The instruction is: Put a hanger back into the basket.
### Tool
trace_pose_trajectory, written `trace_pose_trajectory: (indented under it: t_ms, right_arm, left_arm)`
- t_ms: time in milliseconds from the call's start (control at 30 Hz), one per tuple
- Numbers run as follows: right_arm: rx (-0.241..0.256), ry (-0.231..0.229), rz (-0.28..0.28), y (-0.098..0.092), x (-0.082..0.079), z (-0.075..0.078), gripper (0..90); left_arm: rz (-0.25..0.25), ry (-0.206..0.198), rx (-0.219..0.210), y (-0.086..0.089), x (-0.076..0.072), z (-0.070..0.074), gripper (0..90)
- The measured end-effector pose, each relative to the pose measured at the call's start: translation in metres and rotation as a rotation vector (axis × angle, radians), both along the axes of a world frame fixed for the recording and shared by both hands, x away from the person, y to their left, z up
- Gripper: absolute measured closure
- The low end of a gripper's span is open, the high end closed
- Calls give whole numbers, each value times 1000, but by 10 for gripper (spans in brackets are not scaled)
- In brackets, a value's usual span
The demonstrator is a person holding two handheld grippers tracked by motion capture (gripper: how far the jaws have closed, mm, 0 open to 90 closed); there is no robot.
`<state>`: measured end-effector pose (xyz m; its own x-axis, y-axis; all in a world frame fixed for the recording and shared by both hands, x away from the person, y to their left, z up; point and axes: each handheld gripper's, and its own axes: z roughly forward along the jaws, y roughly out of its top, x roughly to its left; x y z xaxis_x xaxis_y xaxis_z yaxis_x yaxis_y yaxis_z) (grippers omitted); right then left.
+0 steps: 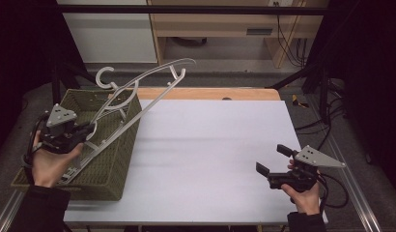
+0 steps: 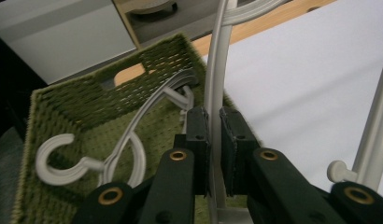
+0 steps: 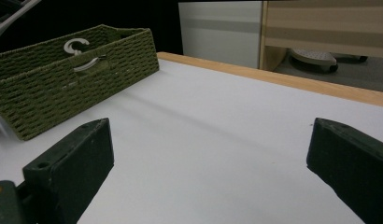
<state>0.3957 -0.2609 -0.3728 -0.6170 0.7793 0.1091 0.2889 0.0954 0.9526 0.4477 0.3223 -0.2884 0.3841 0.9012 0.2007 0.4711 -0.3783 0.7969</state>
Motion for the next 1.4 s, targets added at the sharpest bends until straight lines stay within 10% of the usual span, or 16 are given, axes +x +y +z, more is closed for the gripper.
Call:
trace_pose_trajectory:
  t_ms: [800, 1400]
  right_arm:
    - [-4, 7, -3, 3, 1, -1, 9]
    - [-8, 4, -5, 4, 1, -1, 9]
  left_arm:
    - [185, 52, 125, 89, 17, -38, 826]
    - [250, 107, 189, 112, 5, -63, 826]
